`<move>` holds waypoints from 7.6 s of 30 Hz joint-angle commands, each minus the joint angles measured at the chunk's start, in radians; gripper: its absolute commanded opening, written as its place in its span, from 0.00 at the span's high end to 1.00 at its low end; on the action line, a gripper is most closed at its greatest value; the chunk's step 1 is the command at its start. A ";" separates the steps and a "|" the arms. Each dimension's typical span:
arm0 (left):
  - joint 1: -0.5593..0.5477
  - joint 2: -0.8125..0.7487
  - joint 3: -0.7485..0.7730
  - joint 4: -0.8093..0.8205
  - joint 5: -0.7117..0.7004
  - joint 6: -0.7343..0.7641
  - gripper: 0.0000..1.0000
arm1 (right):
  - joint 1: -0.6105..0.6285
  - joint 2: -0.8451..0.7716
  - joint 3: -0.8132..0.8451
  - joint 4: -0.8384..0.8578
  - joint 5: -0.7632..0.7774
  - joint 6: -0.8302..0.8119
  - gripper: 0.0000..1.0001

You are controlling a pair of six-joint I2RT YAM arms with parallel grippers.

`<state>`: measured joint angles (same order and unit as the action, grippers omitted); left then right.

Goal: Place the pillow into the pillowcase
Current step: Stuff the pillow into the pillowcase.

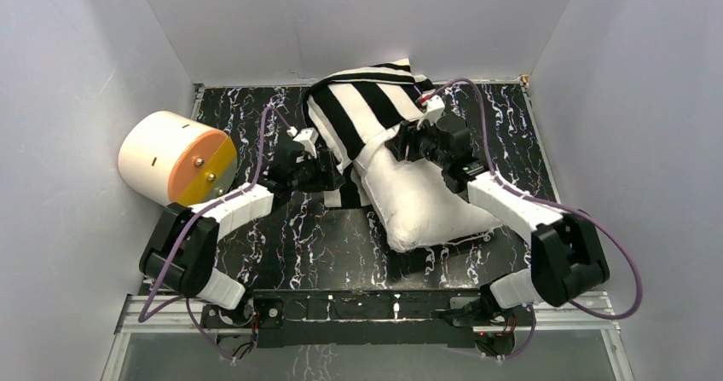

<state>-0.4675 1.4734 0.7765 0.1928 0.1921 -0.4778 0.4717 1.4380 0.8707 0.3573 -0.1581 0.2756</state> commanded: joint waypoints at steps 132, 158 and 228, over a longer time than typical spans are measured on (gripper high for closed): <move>0.533 0.635 1.050 -0.223 -0.532 0.274 1.00 | 0.280 -0.578 -0.183 -0.426 0.230 -0.103 0.12; 0.113 -0.050 0.529 -0.060 0.059 0.386 0.37 | -0.193 -0.255 0.209 -0.522 -0.067 -0.153 0.04; -0.248 0.077 0.565 -0.092 -0.288 0.337 0.48 | -0.275 0.119 0.280 -0.333 -0.235 -0.084 0.29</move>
<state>-0.7471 1.7153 1.2900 0.3229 0.0521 -0.1638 0.1913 1.6901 1.0805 0.2123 -0.3836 0.3729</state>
